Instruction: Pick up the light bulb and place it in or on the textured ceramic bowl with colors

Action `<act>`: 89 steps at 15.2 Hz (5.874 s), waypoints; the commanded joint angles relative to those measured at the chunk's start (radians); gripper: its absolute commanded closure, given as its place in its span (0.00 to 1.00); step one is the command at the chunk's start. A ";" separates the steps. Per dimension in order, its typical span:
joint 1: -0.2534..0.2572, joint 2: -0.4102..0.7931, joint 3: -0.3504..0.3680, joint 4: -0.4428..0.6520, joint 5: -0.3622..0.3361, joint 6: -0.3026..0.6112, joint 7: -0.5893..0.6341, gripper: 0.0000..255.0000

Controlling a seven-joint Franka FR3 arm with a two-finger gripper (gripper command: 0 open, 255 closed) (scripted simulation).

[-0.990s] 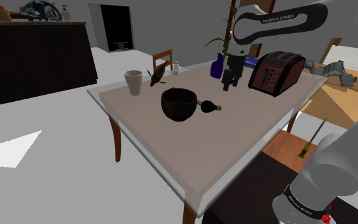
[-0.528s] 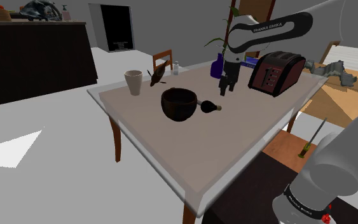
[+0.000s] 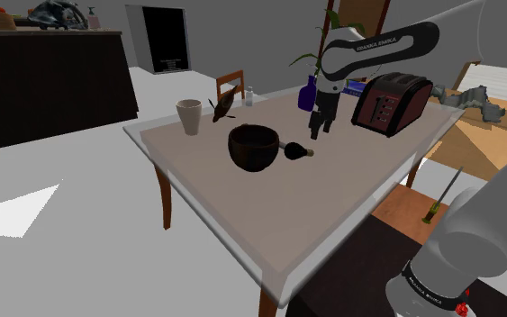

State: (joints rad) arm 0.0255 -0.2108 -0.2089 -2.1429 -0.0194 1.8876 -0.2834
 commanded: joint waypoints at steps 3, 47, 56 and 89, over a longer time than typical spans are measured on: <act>0.000 0.000 0.000 0.000 0.000 0.000 0.000 1.00; 0.113 0.087 0.054 -0.078 0.079 0.293 -0.304 1.00; 0.113 0.050 0.056 0.006 0.069 0.172 -0.290 1.00; 0.170 0.150 0.128 0.485 0.072 -0.200 -0.145 1.00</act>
State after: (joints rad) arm 0.1864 -0.0761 -0.0913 -1.6781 0.0517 1.6909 -0.4489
